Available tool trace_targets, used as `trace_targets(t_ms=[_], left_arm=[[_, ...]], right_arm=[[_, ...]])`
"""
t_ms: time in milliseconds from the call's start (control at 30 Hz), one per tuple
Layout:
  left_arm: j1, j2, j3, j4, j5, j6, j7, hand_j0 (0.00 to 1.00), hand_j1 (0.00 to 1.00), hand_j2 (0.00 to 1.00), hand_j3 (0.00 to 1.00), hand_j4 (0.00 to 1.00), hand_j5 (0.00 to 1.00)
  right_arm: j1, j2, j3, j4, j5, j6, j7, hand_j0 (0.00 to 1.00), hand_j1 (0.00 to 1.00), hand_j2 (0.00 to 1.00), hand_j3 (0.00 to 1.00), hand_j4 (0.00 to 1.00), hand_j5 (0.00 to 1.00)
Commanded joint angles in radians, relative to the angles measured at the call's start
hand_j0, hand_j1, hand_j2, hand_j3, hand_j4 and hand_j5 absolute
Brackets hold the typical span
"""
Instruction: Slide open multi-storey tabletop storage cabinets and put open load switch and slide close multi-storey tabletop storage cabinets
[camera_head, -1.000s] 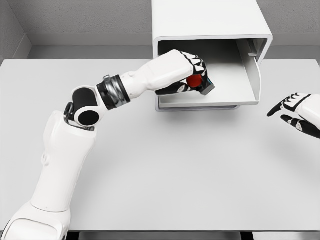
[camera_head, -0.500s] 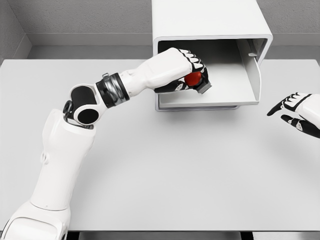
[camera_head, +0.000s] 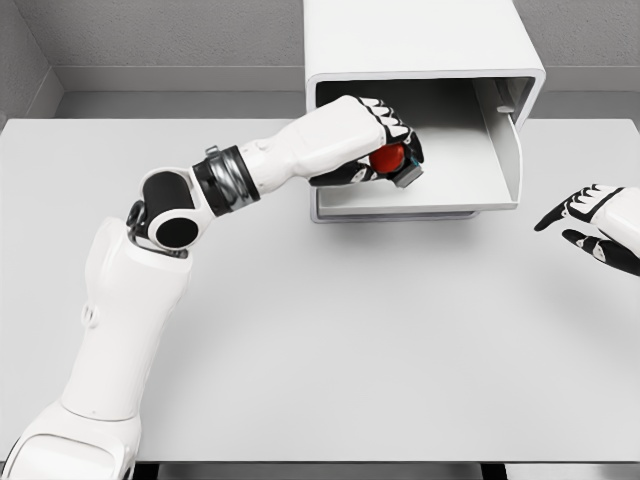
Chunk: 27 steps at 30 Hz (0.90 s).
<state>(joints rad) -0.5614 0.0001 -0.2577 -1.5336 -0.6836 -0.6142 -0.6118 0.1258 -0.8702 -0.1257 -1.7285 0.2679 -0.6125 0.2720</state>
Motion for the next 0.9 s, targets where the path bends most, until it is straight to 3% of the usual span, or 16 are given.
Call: trace_targets(t_ms=[0, 200, 267, 467, 667, 767, 867], left_arm=[[0.002, 0.000, -0.002, 0.000, 0.007, 0.003, 0.001, 0.59, 0.59, 0.59, 0.59, 0.59, 0.59], [0.002, 0.000, -0.008, -0.007, -0.001, 0.003, 0.001, 0.59, 0.59, 0.59, 0.59, 0.59, 0.59], [0.002, 0.000, -0.006, -0.007, -0.001, 0.003, 0.001, 0.67, 0.67, 0.67, 0.67, 0.67, 0.67], [0.002, 0.000, -0.008, -0.011, -0.001, 0.003, 0.001, 0.76, 0.76, 0.76, 0.76, 0.76, 0.76], [0.002, 0.000, -0.006, -0.011, -0.001, 0.003, 0.001, 0.78, 0.78, 0.78, 0.78, 0.78, 0.78], [0.002, 0.000, -0.006, -0.016, 0.001, 0.003, 0.001, 0.84, 0.84, 0.84, 0.84, 0.84, 0.84], [0.009, 0.000, -0.006, -0.059, 0.001, 0.003, 0.001, 0.85, 0.85, 0.85, 0.85, 0.85, 0.85]], right_arm=[[0.000, -0.001, 0.000, 0.000, -0.007, 0.002, 0.000, 0.55, 0.55, 0.55, 0.55, 0.55, 0.55], [0.000, -0.003, -0.005, -0.011, -0.007, 0.002, 0.000, 0.56, 0.56, 0.56, 0.56, 0.56, 0.56], [0.008, -0.003, -0.014, -0.014, -0.007, 0.002, 0.000, 0.56, 0.56, 0.56, 0.56, 0.56, 0.56], [0.014, -0.003, -0.015, -0.014, -0.007, 0.002, 0.000, 0.56, 0.56, 0.56, 0.56, 0.56, 0.56], [0.014, -0.004, -0.015, -0.014, -0.007, 0.002, 0.000, 0.56, 0.56, 0.56, 0.56, 0.56, 0.56], [0.015, -0.004, -0.028, -0.014, -0.009, 0.002, 0.000, 0.56, 0.56, 0.56, 0.56, 0.56, 0.56], [0.021, -0.001, -0.028, -0.017, -0.012, 0.002, 0.000, 0.56, 0.56, 0.56, 0.56, 0.56, 0.56]])
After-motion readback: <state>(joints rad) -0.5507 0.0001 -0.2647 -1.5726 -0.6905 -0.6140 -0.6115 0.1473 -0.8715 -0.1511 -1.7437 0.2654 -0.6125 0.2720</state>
